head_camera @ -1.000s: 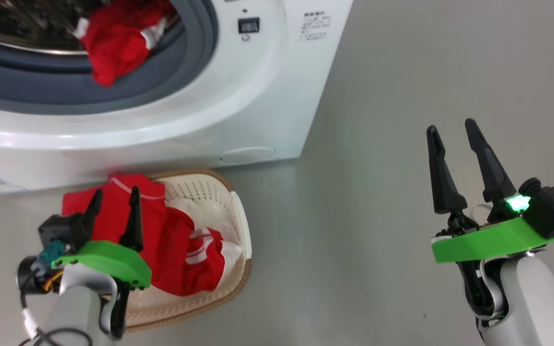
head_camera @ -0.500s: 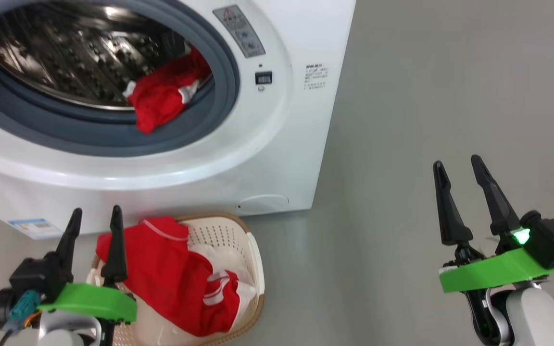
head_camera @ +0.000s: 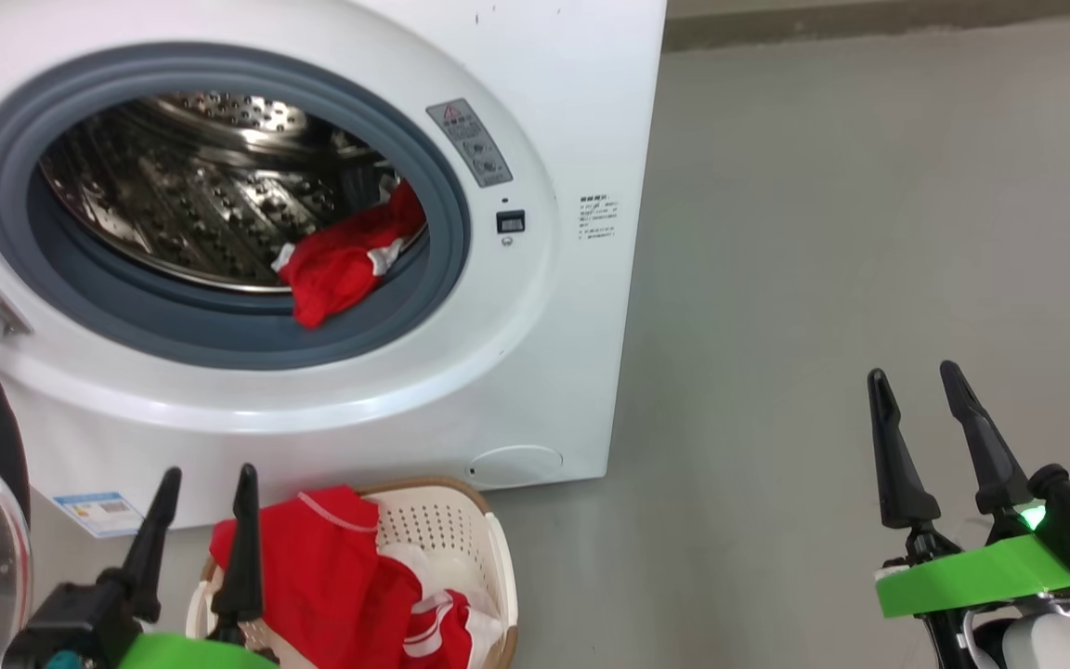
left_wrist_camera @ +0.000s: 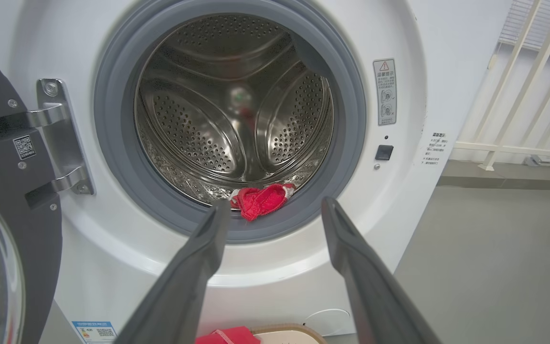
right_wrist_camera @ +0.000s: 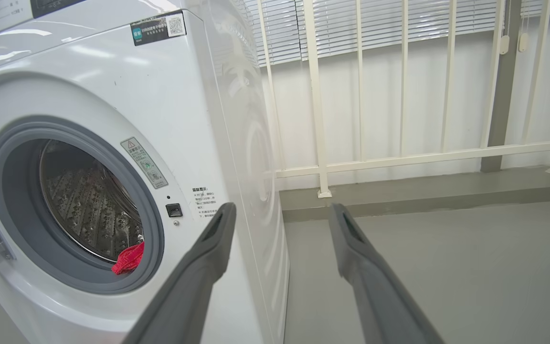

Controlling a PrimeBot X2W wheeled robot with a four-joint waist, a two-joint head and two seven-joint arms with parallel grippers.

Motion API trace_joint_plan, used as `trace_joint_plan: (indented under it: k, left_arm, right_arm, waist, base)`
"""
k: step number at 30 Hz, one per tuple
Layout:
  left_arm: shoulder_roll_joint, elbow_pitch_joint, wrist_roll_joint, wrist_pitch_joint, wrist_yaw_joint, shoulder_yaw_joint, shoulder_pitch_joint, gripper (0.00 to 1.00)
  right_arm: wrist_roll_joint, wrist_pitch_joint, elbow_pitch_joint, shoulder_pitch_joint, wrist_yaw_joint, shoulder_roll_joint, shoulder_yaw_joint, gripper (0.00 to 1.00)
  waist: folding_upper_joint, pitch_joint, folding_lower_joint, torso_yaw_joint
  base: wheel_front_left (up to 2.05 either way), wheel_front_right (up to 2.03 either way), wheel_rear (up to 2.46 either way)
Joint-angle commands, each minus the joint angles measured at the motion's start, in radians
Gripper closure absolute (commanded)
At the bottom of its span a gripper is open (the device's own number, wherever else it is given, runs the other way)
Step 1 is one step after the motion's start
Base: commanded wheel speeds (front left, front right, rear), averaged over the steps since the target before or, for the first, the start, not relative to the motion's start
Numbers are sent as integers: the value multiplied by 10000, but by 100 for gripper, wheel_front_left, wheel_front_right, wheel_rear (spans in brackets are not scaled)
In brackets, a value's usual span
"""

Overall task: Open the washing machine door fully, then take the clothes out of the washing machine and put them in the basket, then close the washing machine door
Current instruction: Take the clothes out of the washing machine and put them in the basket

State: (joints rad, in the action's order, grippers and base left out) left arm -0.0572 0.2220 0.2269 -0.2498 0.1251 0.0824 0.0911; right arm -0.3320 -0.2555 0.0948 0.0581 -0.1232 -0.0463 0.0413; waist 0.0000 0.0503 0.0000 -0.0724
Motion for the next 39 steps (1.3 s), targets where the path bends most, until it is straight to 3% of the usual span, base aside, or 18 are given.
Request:
trace_joint_plan:
  k: [1,39]
  left_arm:
    - [-248,-351,144,-120,52,234,-11,0]
    - [-477,-809,396,-120,55,116,-484,0]
  right_arm:
    - [187,-63,-288,80,-75,-39,-177,0]
    - [237,-63,-371,-307,-75,-39,-53,0]
  waist:
    - [0,-243,0,-54]
    - [0,-406,0,-240]
  base:
    - [0,0,0]
    - [0,0,0]
